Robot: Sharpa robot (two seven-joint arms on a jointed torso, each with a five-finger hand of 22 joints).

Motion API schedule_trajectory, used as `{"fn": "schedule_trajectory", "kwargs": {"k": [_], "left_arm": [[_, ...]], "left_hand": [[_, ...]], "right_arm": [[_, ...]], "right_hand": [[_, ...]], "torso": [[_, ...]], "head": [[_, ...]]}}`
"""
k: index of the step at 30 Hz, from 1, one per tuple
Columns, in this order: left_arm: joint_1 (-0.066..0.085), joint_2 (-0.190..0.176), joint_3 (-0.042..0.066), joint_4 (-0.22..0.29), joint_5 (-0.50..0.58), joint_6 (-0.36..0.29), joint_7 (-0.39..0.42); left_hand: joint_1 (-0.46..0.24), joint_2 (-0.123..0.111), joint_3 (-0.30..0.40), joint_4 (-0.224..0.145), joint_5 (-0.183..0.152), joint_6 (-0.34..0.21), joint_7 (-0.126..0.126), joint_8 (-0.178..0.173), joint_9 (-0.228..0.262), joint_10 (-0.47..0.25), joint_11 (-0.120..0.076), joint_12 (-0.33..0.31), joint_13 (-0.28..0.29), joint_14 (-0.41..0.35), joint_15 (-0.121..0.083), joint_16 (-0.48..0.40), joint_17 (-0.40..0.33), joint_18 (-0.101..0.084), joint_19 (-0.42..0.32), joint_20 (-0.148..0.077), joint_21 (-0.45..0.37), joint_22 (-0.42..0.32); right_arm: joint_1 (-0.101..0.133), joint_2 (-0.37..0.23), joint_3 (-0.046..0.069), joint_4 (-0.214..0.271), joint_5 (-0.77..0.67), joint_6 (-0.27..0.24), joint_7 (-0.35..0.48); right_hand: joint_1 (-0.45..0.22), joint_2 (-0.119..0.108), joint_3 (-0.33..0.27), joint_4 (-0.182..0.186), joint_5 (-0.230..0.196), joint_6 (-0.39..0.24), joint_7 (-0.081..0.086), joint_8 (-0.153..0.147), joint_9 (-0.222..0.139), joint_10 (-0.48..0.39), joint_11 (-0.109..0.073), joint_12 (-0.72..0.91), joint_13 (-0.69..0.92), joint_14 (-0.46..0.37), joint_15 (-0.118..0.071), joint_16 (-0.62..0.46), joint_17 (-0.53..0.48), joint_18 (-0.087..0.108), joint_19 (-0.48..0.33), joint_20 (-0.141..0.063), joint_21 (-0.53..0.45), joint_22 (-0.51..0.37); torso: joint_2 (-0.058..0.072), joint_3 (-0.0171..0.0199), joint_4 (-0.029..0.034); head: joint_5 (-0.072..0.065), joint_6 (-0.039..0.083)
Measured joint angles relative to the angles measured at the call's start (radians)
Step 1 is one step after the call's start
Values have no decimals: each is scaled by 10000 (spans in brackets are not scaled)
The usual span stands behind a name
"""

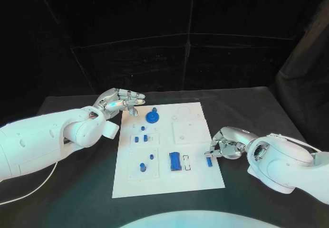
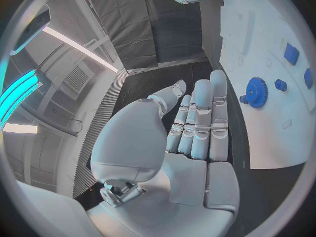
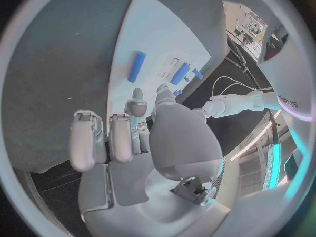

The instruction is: Assemble the parts on the task board

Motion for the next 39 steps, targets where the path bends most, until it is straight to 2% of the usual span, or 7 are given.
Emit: {"fn": "schedule_trajectory", "kwargs": {"k": [4,8,15,22,27,34,39], "left_arm": [[0,-1,0,7,0,1,0],[0,-7,0,9,0,4,0],[-3,-14,0,-6,0,6,0],[-3,-4,0,-20,0,12,0],[-3,-2,-1,-35,0,18,-1],[-4,-2,-1,-56,0,22,-3],[-4,-7,-1,-61,0,23,-3]], "left_hand": [[0,0,0,0,0,0,0,0,0,0,0,0,0,0,0,0,0,0,0,0,0,0],[0,0,0,0,0,0,0,-1,0,0,0,0,0,0,0,0,1,1,0,0,0,0],[0,0,0,0,0,0,0,-5,0,0,0,0,1,0,0,0,1,0,0,0,0,0],[0,0,0,0,0,0,0,-5,0,1,0,0,1,0,0,0,1,1,0,0,0,0],[0,0,0,0,0,0,0,-5,0,1,0,0,1,0,0,0,2,1,0,0,0,0],[0,0,0,0,0,0,0,-6,0,1,0,0,2,0,0,0,2,0,0,0,0,1],[0,0,0,0,0,0,0,-6,0,1,0,0,2,0,0,0,2,0,0,0,0,1]], "right_arm": [[0,14,-1,-149,-591,334,-210],[-2,145,-3,-321,-984,756,-364],[-12,493,-6,-600,-1285,1339,-507],[-16,793,2,-761,-1410,1689,-572],[-16,935,12,-770,-1464,1769,-578],[-20,1067,35,-810,-1606,1957,-578],[-20,1171,60,-834,-1976,2242,-579]], "right_hand": [[-1,0,-41,42,-92,35,31,0,16,0,0,0,3,0,0,-1,-2,0,0,0,0,2],[-1,0,-171,115,-129,204,-41,0,64,157,-103,308,263,0,0,87,201,-1,50,1,9,1],[-1,0,-197,142,-129,246,-80,0,96,310,-125,590,511,0,0,195,374,-1,162,-19,84,0],[5,-6,-254,85,-128,251,-77,30,152,310,-125,544,456,0,0,195,346,-1,162,-19,84,-1],[154,-87,-294,46,-128,207,-8,-57,164,304,-120,507,430,0,0,195,331,-1,161,-19,84,-1],[545,-87,-299,-200,-128,152,13,-88,229,218,-34,388,375,0,0,193,288,-1,161,-19,82,-1],[1102,-84,-254,-566,-128,108,38,-96,242,107,-37,216,287,0,0,139,227,-1,122,19,11,-2]], "torso": [[3,7,2],[3,11,28],[4,11,33],[7,8,33],[7,8,33],[1,-1,33],[-10,-5,34]], "head": [[-44,-34],[-58,-59],[-33,-107],[-66,-170],[-72,-192],[-71,-208],[-84,-222]]}}
